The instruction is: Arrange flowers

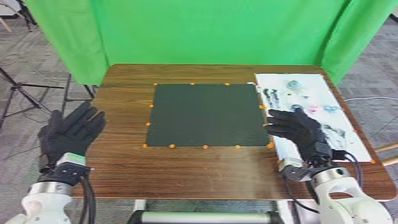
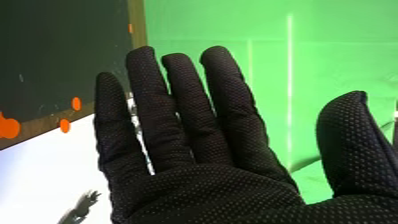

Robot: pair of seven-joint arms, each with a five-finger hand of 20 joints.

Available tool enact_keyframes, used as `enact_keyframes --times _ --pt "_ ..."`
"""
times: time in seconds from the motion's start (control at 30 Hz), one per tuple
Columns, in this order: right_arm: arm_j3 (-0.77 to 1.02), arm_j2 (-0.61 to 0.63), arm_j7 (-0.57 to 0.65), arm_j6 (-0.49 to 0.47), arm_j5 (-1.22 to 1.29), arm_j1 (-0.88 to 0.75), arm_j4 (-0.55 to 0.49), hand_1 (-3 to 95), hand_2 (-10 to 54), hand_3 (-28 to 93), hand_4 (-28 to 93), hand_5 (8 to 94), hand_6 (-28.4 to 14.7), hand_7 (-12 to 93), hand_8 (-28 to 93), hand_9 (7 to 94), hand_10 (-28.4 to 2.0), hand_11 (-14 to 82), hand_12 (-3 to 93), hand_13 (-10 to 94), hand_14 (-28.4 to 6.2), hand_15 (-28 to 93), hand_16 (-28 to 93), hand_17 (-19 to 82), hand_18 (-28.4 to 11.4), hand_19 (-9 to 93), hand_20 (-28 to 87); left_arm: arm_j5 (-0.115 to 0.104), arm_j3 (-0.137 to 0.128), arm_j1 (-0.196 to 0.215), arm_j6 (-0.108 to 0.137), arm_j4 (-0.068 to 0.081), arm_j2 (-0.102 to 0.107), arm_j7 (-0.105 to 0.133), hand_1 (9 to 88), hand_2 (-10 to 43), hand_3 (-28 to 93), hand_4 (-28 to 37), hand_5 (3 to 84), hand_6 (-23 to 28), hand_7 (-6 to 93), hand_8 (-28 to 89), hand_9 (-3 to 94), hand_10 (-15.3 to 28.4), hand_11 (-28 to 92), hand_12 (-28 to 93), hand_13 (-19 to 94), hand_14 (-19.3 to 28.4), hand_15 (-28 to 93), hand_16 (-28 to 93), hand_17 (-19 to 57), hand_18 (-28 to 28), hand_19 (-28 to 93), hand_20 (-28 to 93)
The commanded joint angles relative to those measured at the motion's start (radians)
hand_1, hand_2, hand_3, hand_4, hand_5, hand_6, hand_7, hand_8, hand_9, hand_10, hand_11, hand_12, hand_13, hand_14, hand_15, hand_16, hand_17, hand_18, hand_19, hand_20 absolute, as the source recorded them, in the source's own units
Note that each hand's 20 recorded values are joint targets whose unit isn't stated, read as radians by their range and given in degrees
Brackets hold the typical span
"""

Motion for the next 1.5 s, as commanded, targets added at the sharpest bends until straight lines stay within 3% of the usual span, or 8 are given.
enact_keyframes --times 0.03,0.17,0.53,0.77,0.87,1.0,1.23,1.5 --pt "0.007 -0.010 0.015 -0.016 -0.009 -0.028 -0.016 1.4 20.5 76 -28 55.9 -7.2 15 -12 55.5 -16.7 9.6 12.5 45 -15.3 27 16 18 -18.9 42 22 -0.035 0.005 0.008 -0.015 -0.008 -0.007 0.005 29.6 16.4 72 -28.3 51.1 12.3 9.0 -9 43.3 15.6 22 7 32 16.1 44 -10 -3.4 13.0 38 10" --pt "0.011 -0.014 0.021 -0.032 -0.021 -0.024 -0.015 3.6 20.0 77 -28 55.0 -5.8 16 -12 54.9 -16.5 9.6 12.7 45 -15.4 28 16 18 -18.9 42 22 -0.076 0.003 0.021 0.007 -0.014 -0.001 0.021 29.6 16.5 72 -28.3 49.3 9.9 11.6 -9 43.1 15.2 23 8 31 16.0 45 -10 -3.5 13.0 38 10" --pt "0.009 -0.002 -0.011 -0.004 -0.038 -0.020 -0.013 5.5 19.0 78 -28 54.8 -4.9 18 -13 54.8 -16.3 9.8 13.2 45 -15.2 29 16 18 -19.0 42 22 -0.068 0.001 0.012 -0.006 -0.012 -0.004 0.029 29.7 16.7 72 -28.3 48.0 8.2 13.3 -9 43.3 14.3 23 9 32 15.8 46 -10 -3.6 13.1 39 10" --pt "0.003 0.044 -0.064 0.132 -0.211 -0.047 -0.040 14.4 3.6 82 -27 50.4 -4.9 19 -13 51.2 -15.8 10.0 13.8 44 -14.6 30 17 17 -19.1 44 22 -0.079 -0.010 0.035 -0.004 -0.018 -0.003 0.046 29.8 16.8 72 -28.3 48.0 8.2 13.5 -10 43.2 14.2 23 9 32 15.7 46 -10 -3.5 13.1 38 10" --pt "0.003 0.078 -0.078 0.233 -0.322 -0.052 -0.057 16.3 0.7 81 -27 49.2 -5.0 20 -14 51.6 -15.6 12.3 15.1 45 -14.0 36 18 18 -19.3 51 25 -0.081 -0.017 0.035 -0.006 -0.018 -0.007 0.047 29.8 16.9 72 -28.3 47.9 8.1 13.5 -10 43.2 14.2 23 9 32 15.7 46 -10 -3.5 13.1 38 10" --pt "0.035 0.082 -0.091 0.230 -0.294 -0.070 -0.064 17.3 -2.1 80 -28 50.2 -5.1 20 -14 52.9 -15.3 13.7 15.6 46 -13.6 39 18 19 -19.1 53 26 -0.090 -0.014 0.029 -0.014 -0.014 0.000 0.058 29.7 16.8 72 -28.3 48.0 8.1 13.6 -10 43.2 14.2 23 9 32 15.6 46 -10 -3.5 13.2 38 10" --pt "0.056 0.109 0.030 0.293 -0.547 -0.067 -0.070 16.0 -2.1 80 -28 49.9 -5.0 20 -14 52.4 -15.7 13.2 15.4 45 -14.1 38 17 19 -19.6 53 25 -0.092 -0.021 0.035 -0.005 -0.017 0.009 0.066 29.7 16.9 72 -28.3 47.9 8.0 13.6 -10 43.3 14.2 23 9 32 15.6 45 -10 -3.4 13.1 38 10" --pt "0.053 0.164 0.169 0.433 -0.901 -0.133 -0.091 14.7 -9.4 75 -28 52.5 -5.5 24 -13 56.8 -16.3 18.5 17.6 47 -14.9 41 17 21 -20.6 59 27 -0.092 -0.028 0.021 -0.002 -0.010 0.009 0.042 29.7 16.9 72 -28.3 47.8 7.9 13.8 -10 43.3 14.1 23 9 32 15.6 45 -10 -3.4 13.1 38 10"
